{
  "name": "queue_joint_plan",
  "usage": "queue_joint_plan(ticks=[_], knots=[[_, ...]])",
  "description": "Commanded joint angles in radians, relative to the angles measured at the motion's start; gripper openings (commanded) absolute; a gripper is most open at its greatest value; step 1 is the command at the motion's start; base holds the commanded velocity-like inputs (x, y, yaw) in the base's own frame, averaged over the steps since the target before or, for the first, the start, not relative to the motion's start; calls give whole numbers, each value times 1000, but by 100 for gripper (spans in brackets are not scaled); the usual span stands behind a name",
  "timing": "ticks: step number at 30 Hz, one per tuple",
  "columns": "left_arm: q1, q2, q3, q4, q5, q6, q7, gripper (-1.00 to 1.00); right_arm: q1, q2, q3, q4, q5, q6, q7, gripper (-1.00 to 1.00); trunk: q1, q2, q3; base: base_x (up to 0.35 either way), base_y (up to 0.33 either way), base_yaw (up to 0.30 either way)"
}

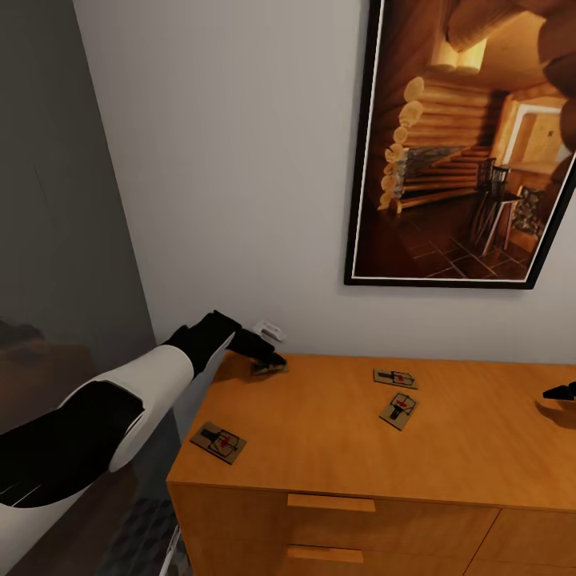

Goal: Take the four mousetraps from the cabinet in the bathroom and place them on the bathroom floor. Make sure all four end up on the same floor surface, and ensure that at least two of them are either under or directly next to the same bathroom sink.

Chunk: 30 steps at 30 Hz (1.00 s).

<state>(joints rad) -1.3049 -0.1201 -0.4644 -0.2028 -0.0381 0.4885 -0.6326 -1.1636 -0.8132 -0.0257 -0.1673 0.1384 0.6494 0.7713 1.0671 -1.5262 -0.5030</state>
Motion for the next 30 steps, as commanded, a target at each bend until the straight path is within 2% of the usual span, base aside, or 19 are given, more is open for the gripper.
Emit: queue_joint_plan(ticks=[1,17,30], knots=[[-1,0,1,-7,-4,7,-7,100,-1,0,-4,-1,9,3,7,100,0,-1,-1,0,0,0],[-1,1,-2,-97,-6,4,-87,100,-1,0,-6,-1,4,1,6,100,0,-1,-1,0,0,0],[-1,6,-2,-86,-6,-3,-98,100,-1,0,-7,-1,4,1,4,100,0,-1,-1,0,0,0]])
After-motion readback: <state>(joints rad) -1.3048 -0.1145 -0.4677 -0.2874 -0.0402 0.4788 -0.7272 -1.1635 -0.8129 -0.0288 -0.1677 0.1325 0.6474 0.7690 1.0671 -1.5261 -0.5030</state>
